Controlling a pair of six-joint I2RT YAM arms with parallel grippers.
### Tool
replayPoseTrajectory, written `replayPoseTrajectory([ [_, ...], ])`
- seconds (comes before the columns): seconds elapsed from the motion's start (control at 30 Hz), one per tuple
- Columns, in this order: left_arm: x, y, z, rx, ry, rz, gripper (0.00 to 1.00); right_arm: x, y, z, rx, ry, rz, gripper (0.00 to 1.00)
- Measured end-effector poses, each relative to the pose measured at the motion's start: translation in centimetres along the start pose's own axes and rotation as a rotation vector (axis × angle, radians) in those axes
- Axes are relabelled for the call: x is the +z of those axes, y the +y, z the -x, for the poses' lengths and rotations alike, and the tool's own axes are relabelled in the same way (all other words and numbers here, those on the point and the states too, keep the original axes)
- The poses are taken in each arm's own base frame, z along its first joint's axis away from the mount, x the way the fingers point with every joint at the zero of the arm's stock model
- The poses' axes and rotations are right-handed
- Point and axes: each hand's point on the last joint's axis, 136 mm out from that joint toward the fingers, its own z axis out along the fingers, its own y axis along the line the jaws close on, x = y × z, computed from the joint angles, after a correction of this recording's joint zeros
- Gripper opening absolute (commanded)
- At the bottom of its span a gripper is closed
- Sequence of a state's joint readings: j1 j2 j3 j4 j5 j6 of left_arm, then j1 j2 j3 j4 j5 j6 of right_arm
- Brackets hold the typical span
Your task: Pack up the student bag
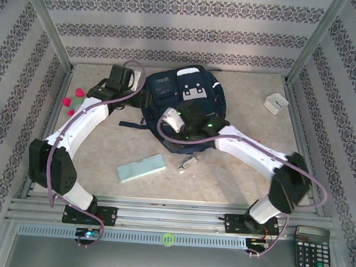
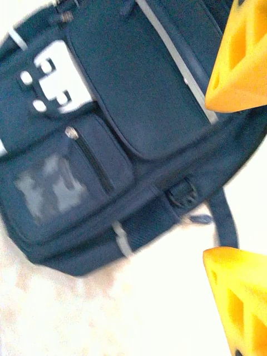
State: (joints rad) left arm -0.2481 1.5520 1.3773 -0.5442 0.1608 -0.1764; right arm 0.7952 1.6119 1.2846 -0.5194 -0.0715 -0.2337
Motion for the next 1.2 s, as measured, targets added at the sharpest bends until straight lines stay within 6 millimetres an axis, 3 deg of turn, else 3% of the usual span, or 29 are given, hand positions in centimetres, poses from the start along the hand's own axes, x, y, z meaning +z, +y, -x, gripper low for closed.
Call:
replayPoseTrajectory([
  [0.2, 0.0, 3.8, -3.7, -0.106, 0.056, 0.034, 0.64, 6.4, 0.9, -2.8, -0.170, 0.156, 0.041, 0.72],
  [0.33, 0.3, 4.7, -4.8, -0.141, 0.068, 0.012, 0.64, 9.2, -0.1, -4.7, -0.236, 0.232, -0.002, 0.40],
  [0.43, 0.8, 5.0, -5.5, -0.161, 0.074, -0.015, 0.63, 9.7, -0.9, -5.0, -0.266, 0.244, -0.027, 0.23],
  [0.6, 1.5, 4.7, -5.9, -0.165, 0.062, -0.067, 0.63, 7.8, -1.7, -4.3, -0.301, 0.199, -0.011, 0.00],
  [0.83, 2.9, 2.6, -7.7, -0.044, 0.003, -0.240, 0.62, -1.4, -5.3, -1.4, -0.379, 0.010, -0.019, 0.00],
  [0.9, 3.1, 1.9, -8.5, 0.007, -0.015, -0.290, 0.62, -3.0, -6.3, -1.2, -0.400, -0.005, -0.033, 0.00],
  [1.2, 4.8, 0.0, -8.7, 0.268, -0.089, -0.348, 0.60, -3.8, -6.9, -2.0, -0.432, -0.003, 0.018, 0.00],
])
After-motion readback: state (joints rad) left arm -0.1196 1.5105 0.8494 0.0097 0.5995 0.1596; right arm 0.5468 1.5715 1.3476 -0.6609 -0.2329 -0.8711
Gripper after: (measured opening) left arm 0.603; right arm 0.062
